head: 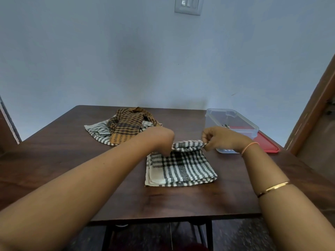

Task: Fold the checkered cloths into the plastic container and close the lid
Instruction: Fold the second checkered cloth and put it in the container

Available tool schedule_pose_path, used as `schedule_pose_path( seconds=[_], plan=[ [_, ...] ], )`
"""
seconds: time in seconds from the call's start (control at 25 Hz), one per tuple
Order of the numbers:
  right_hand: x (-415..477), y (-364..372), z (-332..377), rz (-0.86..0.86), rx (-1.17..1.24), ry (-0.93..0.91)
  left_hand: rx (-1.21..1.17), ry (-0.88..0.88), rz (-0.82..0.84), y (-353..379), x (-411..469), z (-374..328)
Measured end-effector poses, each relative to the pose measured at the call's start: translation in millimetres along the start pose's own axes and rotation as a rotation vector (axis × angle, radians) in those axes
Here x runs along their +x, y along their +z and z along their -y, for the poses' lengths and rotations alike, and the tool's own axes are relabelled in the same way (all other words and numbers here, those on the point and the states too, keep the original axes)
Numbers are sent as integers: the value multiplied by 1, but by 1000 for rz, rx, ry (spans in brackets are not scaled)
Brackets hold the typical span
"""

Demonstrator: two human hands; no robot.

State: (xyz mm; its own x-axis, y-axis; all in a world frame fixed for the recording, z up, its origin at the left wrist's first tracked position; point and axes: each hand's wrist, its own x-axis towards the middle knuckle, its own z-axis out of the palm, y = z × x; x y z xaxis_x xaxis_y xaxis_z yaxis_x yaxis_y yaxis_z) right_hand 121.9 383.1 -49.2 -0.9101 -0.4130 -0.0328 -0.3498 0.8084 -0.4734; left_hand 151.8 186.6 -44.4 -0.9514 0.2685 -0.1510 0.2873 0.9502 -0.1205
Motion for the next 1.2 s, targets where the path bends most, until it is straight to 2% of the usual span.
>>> schedule_pose_path(
  seconds=[0.12,0.24,0.4,0.48,0.56,0.6,0.68,0.76,0.8,0.88,1.0,1.2],
  plan=[
    [-6,0,0,236,-12,44,-24,49,175,-4,-10,-8],
    [-8,3,2,361,22,115,6,48,346,2,-12,-12],
    [-10,6,12,528,-174,148,-117,56,584,10,-13,-12],
    [-14,4,16,590,-218,188,-122,63,637,8,-15,-10],
    [-16,2,17,525,-117,225,-129,36,601,4,-17,-10],
    [-13,2,16,428,-27,257,-139,42,518,4,-17,-11],
    [-7,5,13,214,122,369,-180,51,200,6,-13,-12],
    [-4,13,11,192,93,478,-246,90,-70,12,-8,-13],
    [-4,18,12,219,61,510,-273,145,-94,16,-7,-13],
    [-1,25,11,217,42,520,-231,238,42,28,-4,-17],
    [5,29,9,180,86,492,-128,186,227,51,-2,-24],
    [14,35,3,120,312,500,-182,190,185,64,-2,-16]
  ],
)
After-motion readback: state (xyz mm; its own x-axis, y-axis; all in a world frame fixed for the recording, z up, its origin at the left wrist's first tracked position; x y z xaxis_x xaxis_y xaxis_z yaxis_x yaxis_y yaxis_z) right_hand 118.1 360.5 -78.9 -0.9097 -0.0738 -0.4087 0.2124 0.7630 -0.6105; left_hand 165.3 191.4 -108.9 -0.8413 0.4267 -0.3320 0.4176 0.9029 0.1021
